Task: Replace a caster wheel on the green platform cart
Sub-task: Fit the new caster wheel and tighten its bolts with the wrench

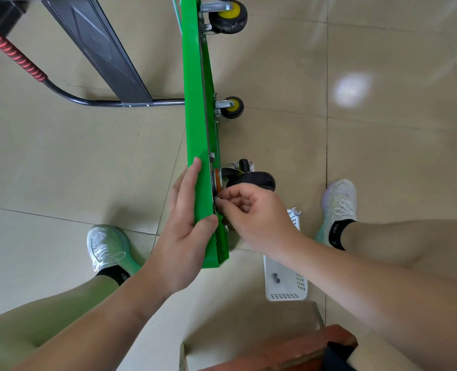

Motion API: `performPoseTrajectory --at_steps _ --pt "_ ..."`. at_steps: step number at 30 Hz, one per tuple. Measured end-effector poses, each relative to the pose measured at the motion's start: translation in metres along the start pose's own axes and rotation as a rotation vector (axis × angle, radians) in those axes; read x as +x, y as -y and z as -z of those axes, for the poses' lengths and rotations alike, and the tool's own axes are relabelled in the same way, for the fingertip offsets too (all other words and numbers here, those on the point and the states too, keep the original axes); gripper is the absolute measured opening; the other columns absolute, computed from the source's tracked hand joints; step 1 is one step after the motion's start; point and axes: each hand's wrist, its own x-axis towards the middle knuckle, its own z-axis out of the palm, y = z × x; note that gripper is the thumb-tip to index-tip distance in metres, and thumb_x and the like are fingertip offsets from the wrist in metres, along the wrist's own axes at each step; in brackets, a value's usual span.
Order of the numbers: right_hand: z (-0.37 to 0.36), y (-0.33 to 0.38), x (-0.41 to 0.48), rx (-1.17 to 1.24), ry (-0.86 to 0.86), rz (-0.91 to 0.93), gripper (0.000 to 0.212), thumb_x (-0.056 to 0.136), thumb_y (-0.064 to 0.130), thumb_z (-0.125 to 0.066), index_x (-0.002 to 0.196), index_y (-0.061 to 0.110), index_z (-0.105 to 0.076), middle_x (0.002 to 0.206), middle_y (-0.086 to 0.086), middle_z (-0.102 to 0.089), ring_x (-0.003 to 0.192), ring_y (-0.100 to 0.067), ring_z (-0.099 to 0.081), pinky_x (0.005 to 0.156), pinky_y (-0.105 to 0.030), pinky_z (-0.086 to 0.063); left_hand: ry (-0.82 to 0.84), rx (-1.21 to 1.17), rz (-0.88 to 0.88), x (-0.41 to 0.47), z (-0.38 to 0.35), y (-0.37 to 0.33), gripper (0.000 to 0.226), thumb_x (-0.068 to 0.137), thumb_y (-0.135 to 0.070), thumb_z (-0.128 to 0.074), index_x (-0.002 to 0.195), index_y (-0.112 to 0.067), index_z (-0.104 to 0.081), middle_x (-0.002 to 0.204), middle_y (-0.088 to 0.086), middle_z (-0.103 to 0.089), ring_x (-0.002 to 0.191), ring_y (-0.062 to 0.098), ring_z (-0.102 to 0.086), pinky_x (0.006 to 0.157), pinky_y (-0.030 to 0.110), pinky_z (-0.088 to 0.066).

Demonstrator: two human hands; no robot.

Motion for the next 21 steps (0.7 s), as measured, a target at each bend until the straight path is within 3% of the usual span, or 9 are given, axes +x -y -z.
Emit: performPoseTrajectory --at_steps 5,7,9,11,14,18,21 --pt "0.0015 -0.0028 0.0009 -0.089 -0.030 0.006 0.023 0.096 0.031 -0.066 0.080 0.015 -0.073 0.062 -0.008 -0.068 0.057 -0.027 -0.060 0.055 -0.044 -0.051 0.003 -0.014 0.002 -0.0011 0.0007 -0.0013 0.084 0.087 -0.016 -0.045 0.160 -0.044 -0.015 0.160 -0.009 -0.025 0.151 0.008 -0.027 0.125 0.046 -0.028" --pt "0.0024 -0.0017 -0.0012 -0.019 -0.004 -0.007 0.006 0.092 0.023 -0.071 0.087 0.021 -0.071 0.064 -0.001 -0.069 0.055 -0.018 -0.060 0.057 -0.035 -0.052 0.007 -0.001 0.003 -0.0009 0.0012 -0.0018 0.084 0.087 -0.016 -0.045 0.160 -0.043 -0.014 0.161 -0.010 -0.025 0.151 0.006 -0.025 0.125 0.045 -0.026" --pt "0.0008 0.0011 -0.0031 -0.025 0.026 0.021 0.008 0.091 0.017 -0.072 0.094 0.024 -0.069 0.067 -0.001 -0.069 0.057 -0.019 -0.061 0.059 -0.032 -0.051 0.010 0.003 0.001 -0.0009 0.0013 -0.0021 0.084 0.088 -0.016 -0.045 0.161 -0.042 -0.014 0.161 -0.009 -0.024 0.151 0.006 -0.025 0.126 0.044 -0.025" --pt "0.0003 0.0007 -0.0013 -0.054 0.026 0.023 0.005 0.094 0.022 -0.070 0.089 0.020 -0.071 0.065 -0.004 -0.069 0.060 -0.026 -0.062 0.057 -0.036 -0.050 0.010 -0.009 0.000 -0.0010 0.0012 -0.0017 0.084 0.088 -0.015 -0.045 0.161 -0.041 -0.014 0.161 -0.009 -0.024 0.151 0.007 -0.025 0.126 0.044 -0.025" --pt "0.0032 -0.0005 0.0019 -0.146 -0.021 0.031 0.031 0.099 0.030 -0.062 0.078 0.010 -0.071 0.059 -0.011 -0.064 0.053 -0.022 -0.055 0.053 -0.039 -0.042 0.006 -0.010 -0.006 -0.0011 0.0013 -0.0014 0.083 0.088 -0.015 -0.045 0.159 -0.044 -0.014 0.161 -0.010 -0.025 0.152 0.009 -0.024 0.126 0.043 -0.026" --pt "-0.0004 0.0015 -0.0027 -0.043 0.029 0.014 0.002 0.095 0.023 -0.068 0.094 0.022 -0.069 0.066 -0.005 -0.069 0.062 -0.029 -0.065 0.060 -0.042 -0.053 0.011 -0.009 -0.010 -0.0006 0.0011 -0.0016 0.083 0.088 -0.014 -0.045 0.159 -0.043 -0.014 0.162 -0.009 -0.024 0.151 0.004 -0.024 0.123 0.033 -0.024" --pt "-0.0009 0.0002 -0.0001 -0.091 0.038 0.019 0.012 0.096 0.028 -0.067 0.090 0.020 -0.073 0.066 -0.003 -0.070 0.062 -0.025 -0.065 0.060 -0.043 -0.054 0.010 -0.020 -0.003 -0.0007 0.0011 -0.0014 0.084 0.088 -0.014 -0.045 0.160 -0.043 -0.014 0.162 -0.009 -0.024 0.152 0.005 -0.023 0.123 0.033 -0.026"
